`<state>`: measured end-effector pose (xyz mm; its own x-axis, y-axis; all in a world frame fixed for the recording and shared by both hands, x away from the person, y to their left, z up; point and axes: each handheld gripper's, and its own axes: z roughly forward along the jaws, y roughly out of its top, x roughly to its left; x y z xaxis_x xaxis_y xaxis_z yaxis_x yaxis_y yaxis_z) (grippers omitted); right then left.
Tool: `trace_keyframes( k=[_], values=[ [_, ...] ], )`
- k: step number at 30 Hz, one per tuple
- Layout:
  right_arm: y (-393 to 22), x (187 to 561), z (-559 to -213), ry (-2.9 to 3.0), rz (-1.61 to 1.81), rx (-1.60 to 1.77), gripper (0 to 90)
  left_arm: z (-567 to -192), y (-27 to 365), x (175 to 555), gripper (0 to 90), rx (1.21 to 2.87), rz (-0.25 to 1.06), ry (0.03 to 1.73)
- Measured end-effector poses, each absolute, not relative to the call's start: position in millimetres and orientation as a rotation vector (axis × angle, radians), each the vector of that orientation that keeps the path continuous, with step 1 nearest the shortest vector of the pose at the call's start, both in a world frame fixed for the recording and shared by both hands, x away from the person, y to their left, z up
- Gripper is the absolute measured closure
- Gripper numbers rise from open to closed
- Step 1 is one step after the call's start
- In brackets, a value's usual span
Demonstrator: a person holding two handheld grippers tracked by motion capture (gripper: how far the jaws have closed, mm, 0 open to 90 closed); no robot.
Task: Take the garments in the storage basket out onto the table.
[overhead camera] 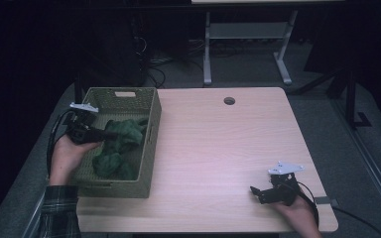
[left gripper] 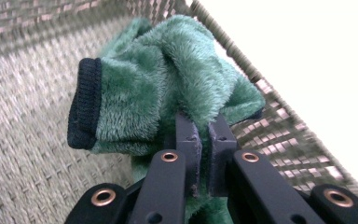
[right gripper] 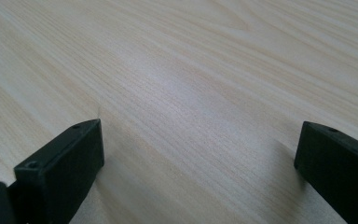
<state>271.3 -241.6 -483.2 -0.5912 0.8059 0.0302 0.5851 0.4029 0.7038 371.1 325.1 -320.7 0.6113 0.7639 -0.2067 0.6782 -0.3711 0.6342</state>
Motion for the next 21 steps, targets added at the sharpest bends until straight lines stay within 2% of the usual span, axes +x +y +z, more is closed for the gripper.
trace_keyframes(
  k=[21],
  values=[
    [-241.7, 271.3, -483.1, 2.347, 0.987, 1.213, 1.1, -228.5, 303.2, 360.4, 86.2, 2.043, 0.262, 0.981]
  ],
)
